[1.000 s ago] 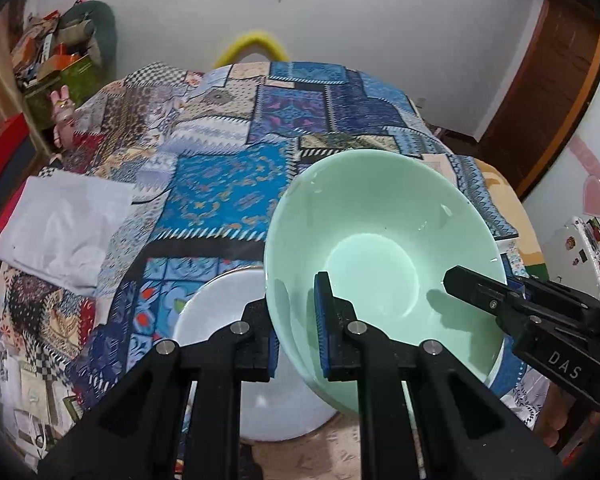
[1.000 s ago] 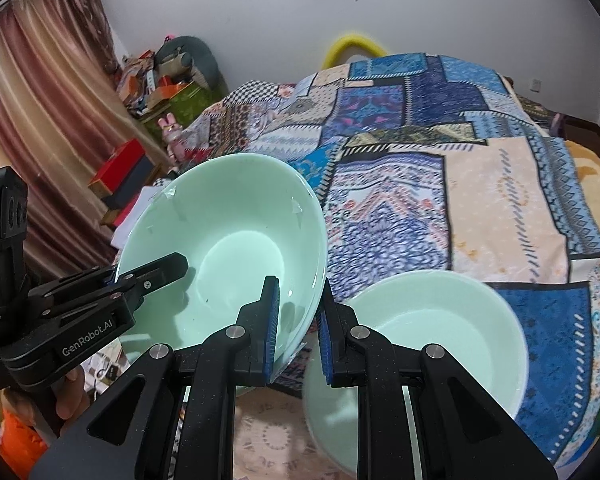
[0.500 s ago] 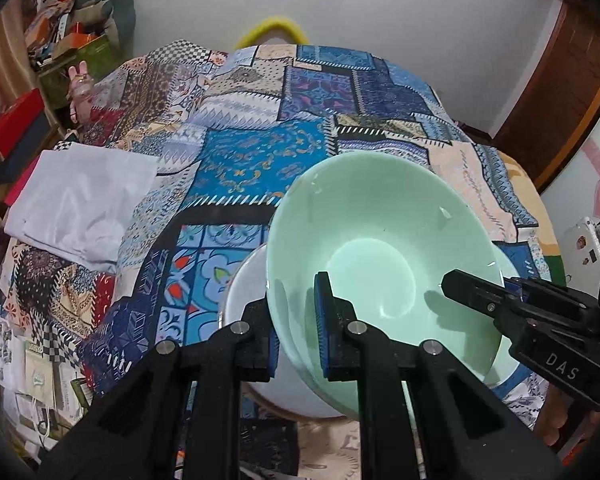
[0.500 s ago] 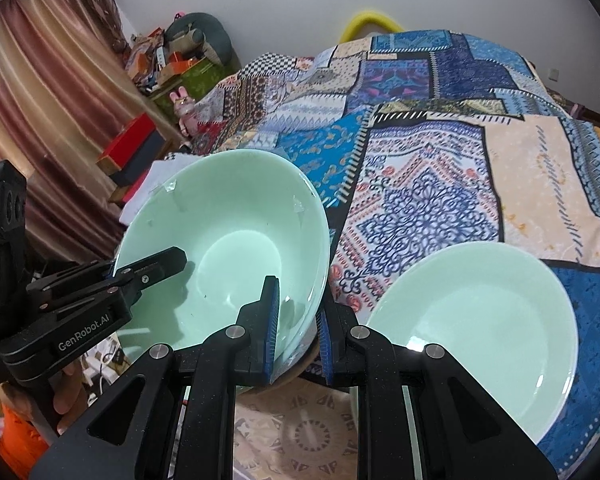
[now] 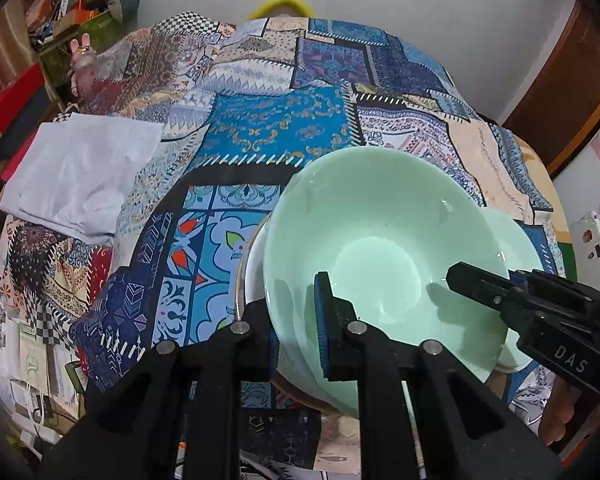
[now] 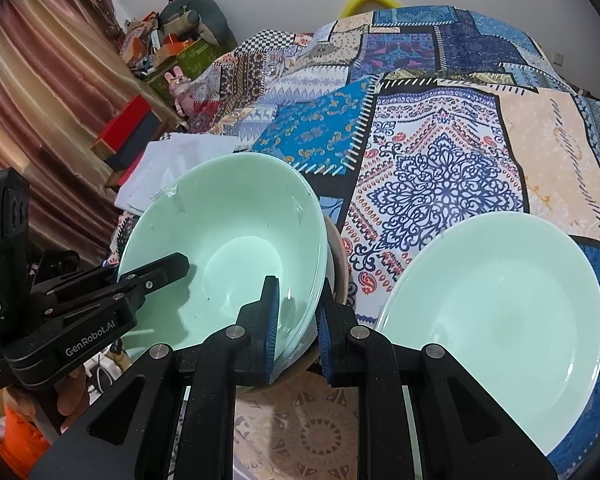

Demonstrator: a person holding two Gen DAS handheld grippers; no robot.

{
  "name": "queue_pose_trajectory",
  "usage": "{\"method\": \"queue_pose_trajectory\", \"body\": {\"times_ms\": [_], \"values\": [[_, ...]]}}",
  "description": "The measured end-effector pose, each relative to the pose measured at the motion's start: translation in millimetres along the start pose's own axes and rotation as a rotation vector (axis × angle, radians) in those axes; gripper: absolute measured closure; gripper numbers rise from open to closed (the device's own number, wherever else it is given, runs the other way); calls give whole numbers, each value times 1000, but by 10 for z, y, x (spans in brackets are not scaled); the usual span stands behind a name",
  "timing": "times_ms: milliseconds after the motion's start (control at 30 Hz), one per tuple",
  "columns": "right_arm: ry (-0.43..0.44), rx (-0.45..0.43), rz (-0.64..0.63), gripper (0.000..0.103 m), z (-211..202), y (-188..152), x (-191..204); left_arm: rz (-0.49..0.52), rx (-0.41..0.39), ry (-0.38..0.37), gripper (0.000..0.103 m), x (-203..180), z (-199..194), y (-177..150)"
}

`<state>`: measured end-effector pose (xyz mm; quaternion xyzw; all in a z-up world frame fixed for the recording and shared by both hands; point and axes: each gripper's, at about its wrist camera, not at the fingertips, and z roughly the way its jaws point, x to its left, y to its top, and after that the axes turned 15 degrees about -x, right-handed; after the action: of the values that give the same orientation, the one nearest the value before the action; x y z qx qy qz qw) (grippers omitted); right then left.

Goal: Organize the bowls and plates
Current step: 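Lower the mint green bowl into the white bowl with both grippers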

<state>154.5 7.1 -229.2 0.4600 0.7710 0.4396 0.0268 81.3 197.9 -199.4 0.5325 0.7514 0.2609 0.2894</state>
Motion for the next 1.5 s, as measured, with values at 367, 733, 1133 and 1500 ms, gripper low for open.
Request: {"method": "queue_pose_trajectory", "body": {"times_ms": [367, 733, 1133, 1500], "values": [[7, 35, -4, 87, 100, -21, -13, -23, 18, -16, 89, 112, 61, -63], [-6, 48, -54, 84, 17, -57, -37, 16, -12, 2, 89, 69, 48, -79], [-4, 35, -47, 84, -1, -53, -71, 30, -2, 8, 89, 72, -35, 2], [-18, 12, -36, 72, -35, -6, -118, 59, -10, 41, 69, 227, -115, -21]]}}
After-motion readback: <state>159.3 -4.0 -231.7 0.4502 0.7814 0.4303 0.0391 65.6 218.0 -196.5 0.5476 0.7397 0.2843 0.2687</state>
